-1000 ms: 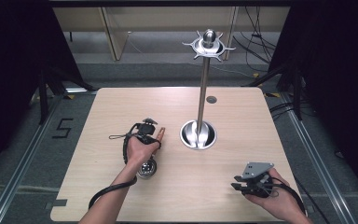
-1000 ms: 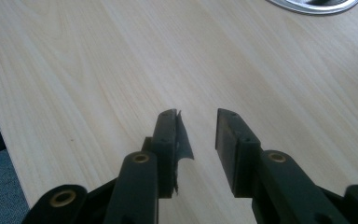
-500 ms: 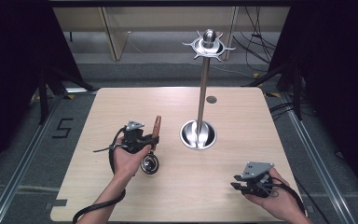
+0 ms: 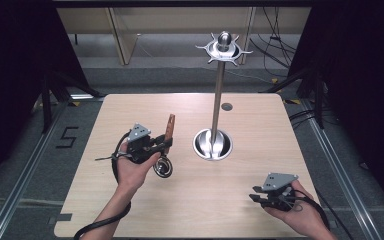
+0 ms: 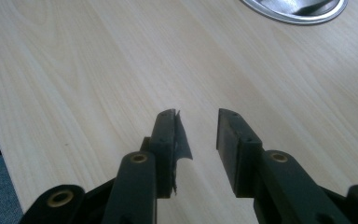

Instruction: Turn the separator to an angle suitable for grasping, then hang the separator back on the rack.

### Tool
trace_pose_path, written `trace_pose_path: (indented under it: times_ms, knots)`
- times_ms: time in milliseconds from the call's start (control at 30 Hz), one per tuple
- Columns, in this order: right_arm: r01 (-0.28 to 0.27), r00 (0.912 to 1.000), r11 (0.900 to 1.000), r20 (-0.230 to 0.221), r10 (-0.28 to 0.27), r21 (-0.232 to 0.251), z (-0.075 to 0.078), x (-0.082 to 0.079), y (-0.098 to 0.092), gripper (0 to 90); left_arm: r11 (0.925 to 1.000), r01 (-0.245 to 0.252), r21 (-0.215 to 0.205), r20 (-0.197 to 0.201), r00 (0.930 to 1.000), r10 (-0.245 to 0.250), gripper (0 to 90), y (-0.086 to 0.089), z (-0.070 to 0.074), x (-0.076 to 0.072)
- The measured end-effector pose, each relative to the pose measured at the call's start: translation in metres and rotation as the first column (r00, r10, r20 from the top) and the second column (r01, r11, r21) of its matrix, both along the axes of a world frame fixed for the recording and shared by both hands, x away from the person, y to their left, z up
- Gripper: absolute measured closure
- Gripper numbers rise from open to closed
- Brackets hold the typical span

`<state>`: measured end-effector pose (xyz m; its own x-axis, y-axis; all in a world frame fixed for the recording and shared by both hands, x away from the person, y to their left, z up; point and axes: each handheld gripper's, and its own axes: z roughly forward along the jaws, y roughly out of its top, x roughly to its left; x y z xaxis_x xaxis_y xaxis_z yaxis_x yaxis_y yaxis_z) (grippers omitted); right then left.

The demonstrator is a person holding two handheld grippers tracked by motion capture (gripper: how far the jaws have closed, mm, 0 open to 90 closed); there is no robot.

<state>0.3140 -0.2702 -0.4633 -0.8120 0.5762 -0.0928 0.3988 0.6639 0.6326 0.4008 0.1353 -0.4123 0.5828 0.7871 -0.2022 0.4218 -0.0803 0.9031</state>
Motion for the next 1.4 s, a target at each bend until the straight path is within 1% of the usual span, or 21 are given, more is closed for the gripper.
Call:
trace_pose_path:
  times_ms: [133, 167, 333, 367, 400, 433, 467, 567, 600, 633, 667, 700, 733, 900, 933, 967, 1000, 1033, 1100, 1167, 1400]
  knots:
    - [0.012, 0.9999, 1.0, 0.008, -0.012, 0.012, -0.001, 0.0, 0.0, 68.5, 0.9994, 0.032, -0.014, 0.042, 0.9986, -0.031, 67.7, 0.001, 0.009, -0.003]
    - [0.006, 0.9998, 1.0, 0.02, -0.006, 0.009, 0.0, 0.001, -0.001, 68.4, 0.999, 0.042, -0.016, 0.054, 0.9977, -0.041, 67.7, 0.001, 0.01, -0.003]
    - [0.016, 0.9991, 1.0, 0.038, -0.017, 0.02, 0.0, 0.0, -0.004, 68.0, 0.9987, 0.048, -0.019, 0.086, 0.9952, -0.046, 67.7, 0.0, 0.018, -0.003]
    - [0.027, 0.9992, 0.999, 0.027, -0.028, 0.025, 0.001, -0.001, -0.004, 68.0, 0.9984, 0.051, -0.026, 0.092, 0.9946, -0.048, 67.7, 0.0, 0.019, -0.003]
    - [0.026, 0.9987, 0.999, 0.043, -0.027, 0.026, 0.001, 0.0, -0.006, 67.8, 0.9981, 0.055, -0.027, 0.095, 0.9941, -0.052, 67.7, 0.001, 0.02, -0.002]
    - [0.041, 0.9987, 0.999, 0.031, -0.042, 0.032, 0.001, -0.002, -0.006, 67.6, 0.9974, 0.061, -0.037, 0.099, 0.9935, -0.057, 67.7, 0.0, 0.02, -0.002]
    - [0.037, 0.9989, 0.999, 0.028, -0.037, 0.022, 0.003, -0.001, -0.01, 67.4, 0.9981, 0.055, -0.029, 0.101, 0.9935, -0.052, 67.7, 0.0, 0.021, -0.002]
    - [0.056, 0.9973, 0.998, 0.047, -0.058, 0.035, 0.004, 0.0, -0.015, 67.0, 0.9975, 0.06, -0.036, 0.107, 0.9927, -0.056, 67.7, 0.001, 0.022, -0.001]
    - [0.079, 0.9959, 0.996, 0.04, -0.081, 0.04, 0.006, 0.0, -0.018, 66.8, 0.9974, 0.063, -0.036, 0.109, 0.9923, -0.059, 67.7, 0.002, 0.022, -0.001]
    - [0.079, 0.9959, 0.996, 0.04, -0.081, 0.04, 0.006, 0.0, -0.018, 66.8, 0.9969, 0.067, -0.041, 0.113, 0.9916, -0.062, 67.7, 0.002, 0.022, -0.001]
    - [0.074, 0.9954, 0.996, 0.058, -0.076, 0.046, 0.005, 0.001, -0.018, 66.7, 0.9974, 0.063, -0.035, 0.111, 0.9921, -0.059, 67.7, 0.003, 0.023, -0.002]
    - [0.093, 0.9946, 0.994, 0.042, -0.095, 0.054, 0.005, 0.0, -0.018, 66.6, 0.9972, 0.066, -0.036, 0.113, 0.9917, -0.062, 67.7, 0.003, 0.023, -0.002]
    - [0.085, 0.9949, 0.995, 0.051, -0.087, 0.049, 0.006, 0.002, -0.019, 66.6, 0.9973, 0.064, -0.035, 0.114, 0.9917, -0.06, 67.7, 0.004, 0.024, -0.003]
    - [0.099, 0.9938, 0.993, 0.046, -0.101, 0.059, 0.006, 0.002, -0.019, 65.6, 0.9962, 0.08, -0.034, 0.125, 0.9893, -0.075, 67.7, 0.004, 0.029, -0.006]
    - [0.106, 0.993, 0.992, 0.045, -0.109, 0.063, 0.006, 0.001, -0.018, 65.0, 0.9958, 0.085, -0.033, 0.131, 0.9881, -0.08, 67.7, 0.003, 0.03, -0.006]
    - [0.101, 0.9925, 0.993, 0.062, -0.105, 0.063, 0.006, 0.003, -0.019, 64.4, 0.9955, 0.088, -0.035, 0.133, 0.9876, -0.083, 67.7, 0.002, 0.032, -0.007]
    - [0.108, 0.9924, 0.992, 0.052, -0.112, 0.061, 0.006, 0.003, -0.019, 64.1, 0.9953, 0.091, -0.035, 0.137, 0.9868, -0.085, 67.7, 0.002, 0.033, -0.008]
    - [0.104, 0.9918, 0.993, 0.069, -0.108, 0.057, 0.007, 0.005, -0.021, 63.9, 0.9948, 0.095, -0.037, 0.142, 0.9858, -0.089, 67.7, 0.001, 0.034, -0.008]
    - [0.121, 0.9899, 0.99, 0.065, -0.126, 0.065, 0.007, 0.006, -0.022, 63.7, 0.9942, 0.102, -0.035, 0.146, 0.9846, -0.096, 67.7, 0.0, 0.036, -0.01]
    - [0.129, 0.9874, 0.989, 0.082, -0.136, 0.075, 0.007, 0.008, -0.027, 63.3, 0.9923, 0.115, -0.045, 0.154, 0.9823, -0.107, 67.7, -0.002, 0.038, -0.012]
    - [0.164, 0.9838, 0.98, 0.054, -0.171, 0.109, 0.006, 0.008, -0.031, 63.0, 0.9882, 0.145, -0.049, 0.192, 0.9724, -0.133, 67.7, -0.009, 0.055, -0.019]
